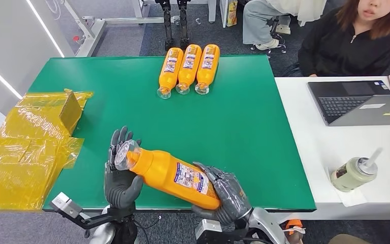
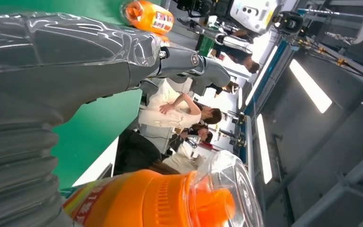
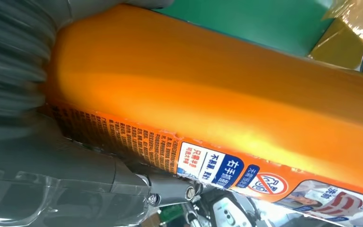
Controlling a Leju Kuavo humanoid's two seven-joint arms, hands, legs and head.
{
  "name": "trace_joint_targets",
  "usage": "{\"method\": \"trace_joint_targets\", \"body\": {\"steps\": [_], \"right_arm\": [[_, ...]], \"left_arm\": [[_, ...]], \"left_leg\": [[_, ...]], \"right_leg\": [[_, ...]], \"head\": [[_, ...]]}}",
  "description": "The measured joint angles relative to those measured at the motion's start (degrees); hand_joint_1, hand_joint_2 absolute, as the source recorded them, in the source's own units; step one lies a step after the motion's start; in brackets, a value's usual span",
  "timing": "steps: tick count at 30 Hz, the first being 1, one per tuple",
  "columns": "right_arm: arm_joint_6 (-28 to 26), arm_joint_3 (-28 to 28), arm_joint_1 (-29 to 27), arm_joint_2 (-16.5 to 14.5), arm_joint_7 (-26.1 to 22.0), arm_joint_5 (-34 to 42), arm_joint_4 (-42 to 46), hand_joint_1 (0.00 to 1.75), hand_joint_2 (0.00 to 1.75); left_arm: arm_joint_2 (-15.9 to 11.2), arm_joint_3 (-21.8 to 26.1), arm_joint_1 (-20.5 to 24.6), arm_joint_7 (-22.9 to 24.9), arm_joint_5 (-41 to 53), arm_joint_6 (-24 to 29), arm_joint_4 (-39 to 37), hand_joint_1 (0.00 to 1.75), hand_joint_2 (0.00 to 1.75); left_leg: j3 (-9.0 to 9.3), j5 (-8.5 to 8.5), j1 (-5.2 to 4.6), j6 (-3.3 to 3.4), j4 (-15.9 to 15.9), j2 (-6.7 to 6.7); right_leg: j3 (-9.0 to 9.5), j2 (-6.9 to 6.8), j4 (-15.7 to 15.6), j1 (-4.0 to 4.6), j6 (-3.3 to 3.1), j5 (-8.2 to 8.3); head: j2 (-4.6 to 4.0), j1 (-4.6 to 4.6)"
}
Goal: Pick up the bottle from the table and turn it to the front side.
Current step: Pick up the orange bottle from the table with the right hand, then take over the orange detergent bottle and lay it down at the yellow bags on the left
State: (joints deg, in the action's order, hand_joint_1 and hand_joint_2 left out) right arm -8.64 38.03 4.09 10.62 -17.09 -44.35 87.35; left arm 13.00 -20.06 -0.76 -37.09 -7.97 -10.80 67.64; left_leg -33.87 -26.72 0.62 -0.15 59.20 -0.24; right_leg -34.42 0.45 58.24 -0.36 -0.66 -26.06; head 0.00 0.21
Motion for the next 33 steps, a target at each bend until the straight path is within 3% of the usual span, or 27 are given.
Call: {"method": "trace_joint_targets", "body": {"steps": [18,22,33], "right_arm": [[4.7,0.4,-4.3,-4.2,4.9,-5.0,4.2,1.75,1.75],[5.4,0.1,-4.5,-5.3,5.1,-5.1,4.4,1.71,1.75],[6.6,-1.0,-3.3,-7.1,5.3,-5.4,4.6,1.67,1.75]], "left_arm": [[0.2,-0.4,1.8,2.2,-2.2,-4.5,0.6,0.00,1.75],[0.2,-0.8,2.3,2.6,-2.7,-5.2,0.9,1.72,1.75],[0.2,-1.8,2.3,2.6,-3.1,-6.0,1.0,1.75,1.75]], "left_leg": [[0.00,0.01,0.00,-0.01,0.0,0.01],[0.01,0.01,0.00,-0.01,0.0,0.01],[0.00,0.01,0.00,-0.01,0.0,0.01]], "right_leg": [[0.00,0.01,0.0,0.00,0.00,0.00],[0.00,0.02,0.0,0.00,0.00,0.00],[0.00,0.02,0.0,0.00,0.00,0.00]], "head": [[0.00,-0.01],[0.00,-0.01],[0.00,0.00]]}}
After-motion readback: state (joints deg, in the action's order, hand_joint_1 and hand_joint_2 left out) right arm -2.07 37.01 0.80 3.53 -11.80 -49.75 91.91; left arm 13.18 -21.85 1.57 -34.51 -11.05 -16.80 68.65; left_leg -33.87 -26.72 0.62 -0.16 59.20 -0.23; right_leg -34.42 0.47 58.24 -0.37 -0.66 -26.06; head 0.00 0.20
